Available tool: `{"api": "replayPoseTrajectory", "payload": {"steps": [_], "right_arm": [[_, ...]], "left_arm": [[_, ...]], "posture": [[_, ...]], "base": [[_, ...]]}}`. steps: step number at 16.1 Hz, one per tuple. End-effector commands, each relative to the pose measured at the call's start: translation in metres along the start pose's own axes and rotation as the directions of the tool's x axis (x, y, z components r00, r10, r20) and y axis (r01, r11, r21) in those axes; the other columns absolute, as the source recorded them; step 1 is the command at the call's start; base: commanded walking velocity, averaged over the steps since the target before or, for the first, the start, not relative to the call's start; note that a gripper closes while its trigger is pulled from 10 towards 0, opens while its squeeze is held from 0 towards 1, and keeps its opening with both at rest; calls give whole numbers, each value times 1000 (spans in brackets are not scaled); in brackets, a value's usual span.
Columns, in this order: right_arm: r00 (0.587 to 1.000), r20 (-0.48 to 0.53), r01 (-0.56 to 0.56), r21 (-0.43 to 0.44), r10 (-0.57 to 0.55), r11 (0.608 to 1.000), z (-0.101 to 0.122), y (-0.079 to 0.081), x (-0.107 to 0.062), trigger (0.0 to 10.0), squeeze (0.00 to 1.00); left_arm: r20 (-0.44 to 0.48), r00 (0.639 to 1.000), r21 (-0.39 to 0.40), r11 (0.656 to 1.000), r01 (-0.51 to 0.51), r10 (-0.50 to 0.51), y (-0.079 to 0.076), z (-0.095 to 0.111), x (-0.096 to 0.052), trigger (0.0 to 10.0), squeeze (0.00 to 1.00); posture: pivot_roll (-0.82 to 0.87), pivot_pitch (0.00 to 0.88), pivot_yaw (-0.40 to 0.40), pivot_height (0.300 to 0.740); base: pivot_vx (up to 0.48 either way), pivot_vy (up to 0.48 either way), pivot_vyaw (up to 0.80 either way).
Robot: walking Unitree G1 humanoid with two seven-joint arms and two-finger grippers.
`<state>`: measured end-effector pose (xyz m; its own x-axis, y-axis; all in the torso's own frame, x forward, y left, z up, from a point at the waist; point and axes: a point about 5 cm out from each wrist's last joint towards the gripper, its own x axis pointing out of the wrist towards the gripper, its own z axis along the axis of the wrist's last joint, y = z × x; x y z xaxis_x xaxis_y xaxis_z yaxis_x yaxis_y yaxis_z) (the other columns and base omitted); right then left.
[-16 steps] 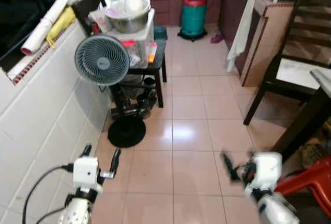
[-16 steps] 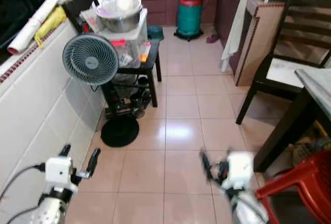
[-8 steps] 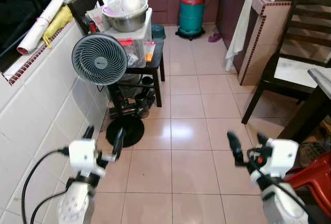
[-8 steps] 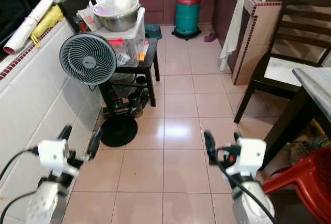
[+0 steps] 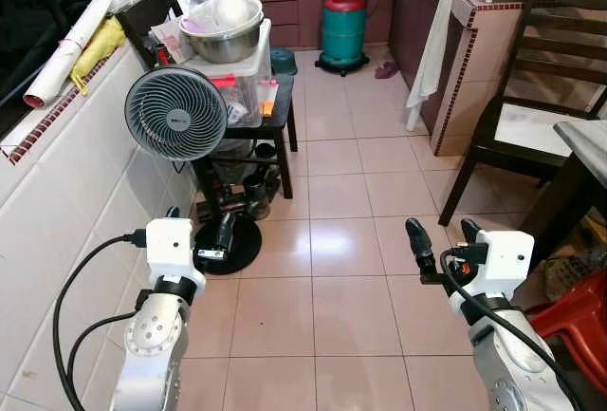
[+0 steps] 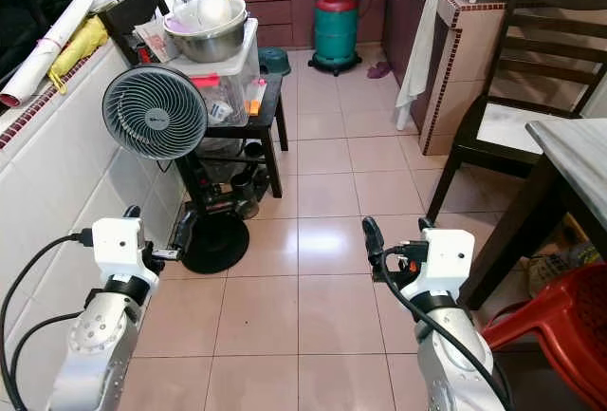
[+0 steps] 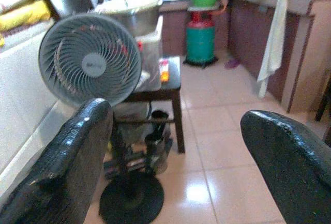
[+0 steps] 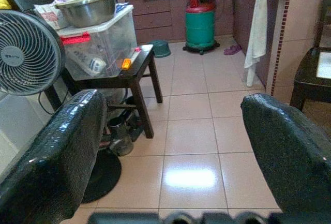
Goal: Setting the table
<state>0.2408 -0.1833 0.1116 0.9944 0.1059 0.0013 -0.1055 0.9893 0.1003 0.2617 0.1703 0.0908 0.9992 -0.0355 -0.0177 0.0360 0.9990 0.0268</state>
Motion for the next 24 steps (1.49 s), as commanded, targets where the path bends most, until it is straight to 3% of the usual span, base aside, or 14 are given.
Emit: {"api": "replayPoseTrajectory", "payload": {"steps": [1,5,9,14,18,22,24], "right_arm": [[1000,-7,22,-15,-22,1000,-1,-2,1,10000,0],[998,-14,58,-24,-59,998,-4,-6,-5,10000,0],[998,-35,53,-30,-54,998,-6,-9,-16,10000,0],[996,-64,58,-25,-59,998,-14,-5,-20,10000,0],[973,-129,192,-7,-191,981,-29,-13,-17,10000,0],[976,-152,157,13,-154,987,-36,-5,-14,10000,0],[979,-133,151,-16,-152,988,-37,-5,-12,10000,0]], "left_arm": [[-95,994,21,999,-46,48,11,-10,-7,10000,0],[-144,987,3,997,-74,74,21,-19,-22,10000,0],[-139,989,-48,997,53,-60,6,-22,-24,10000,0],[-137,987,-48,995,82,-88,2,-30,-29,10000,0],[-151,986,-29,997,-74,69,19,-36,-26,10000,0],[-184,983,-72,997,-31,17,12,-44,-24,10000,0],[-150,988,-34,999,-42,37,13,-45,-20,10000,0]], "posture": [[-87,0,97,740],[-74,0,89,740],[-83,0,87,740],[-86,0,86,740],[-82,0,91,740],[-82,0,94,740],[-84,0,96,740]], "base": [[0,0,0],[0,0,0],[0,0,0],[0,0,-289],[0,0,0],[0,0,0],[0,0,0]]}}
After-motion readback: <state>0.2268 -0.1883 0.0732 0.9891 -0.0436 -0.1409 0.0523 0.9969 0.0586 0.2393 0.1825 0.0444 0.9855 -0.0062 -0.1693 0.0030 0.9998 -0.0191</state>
